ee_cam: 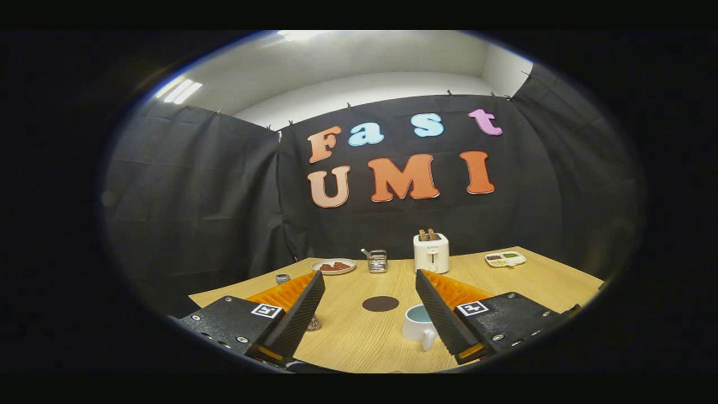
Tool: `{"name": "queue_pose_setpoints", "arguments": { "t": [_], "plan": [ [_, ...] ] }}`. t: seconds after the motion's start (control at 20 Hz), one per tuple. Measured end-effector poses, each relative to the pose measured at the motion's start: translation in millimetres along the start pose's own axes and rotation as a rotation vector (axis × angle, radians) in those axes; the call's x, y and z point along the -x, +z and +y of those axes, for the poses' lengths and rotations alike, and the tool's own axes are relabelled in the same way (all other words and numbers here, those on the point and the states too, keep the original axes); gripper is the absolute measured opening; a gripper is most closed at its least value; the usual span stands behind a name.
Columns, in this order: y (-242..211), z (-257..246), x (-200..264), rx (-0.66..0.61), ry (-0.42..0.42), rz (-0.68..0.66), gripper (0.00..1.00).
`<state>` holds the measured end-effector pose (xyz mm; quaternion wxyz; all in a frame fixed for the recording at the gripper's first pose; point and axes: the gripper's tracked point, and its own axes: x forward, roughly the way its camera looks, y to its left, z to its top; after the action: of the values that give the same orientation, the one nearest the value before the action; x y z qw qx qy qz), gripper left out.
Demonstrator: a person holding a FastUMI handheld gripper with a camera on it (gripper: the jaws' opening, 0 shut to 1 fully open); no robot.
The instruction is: Take the bottle from table, then pour the juice into the cup, finally place the bottle on the coaster
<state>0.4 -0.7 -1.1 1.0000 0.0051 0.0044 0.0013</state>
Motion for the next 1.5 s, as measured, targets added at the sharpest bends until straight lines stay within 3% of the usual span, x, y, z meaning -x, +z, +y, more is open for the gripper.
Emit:
{"name": "queue_pose_setpoints", "arguments": {
  "t": [1.5],
  "plan": [
    [-14, 14, -7, -0.009, 0.053, 0.064, 0.97]
  ]
}}
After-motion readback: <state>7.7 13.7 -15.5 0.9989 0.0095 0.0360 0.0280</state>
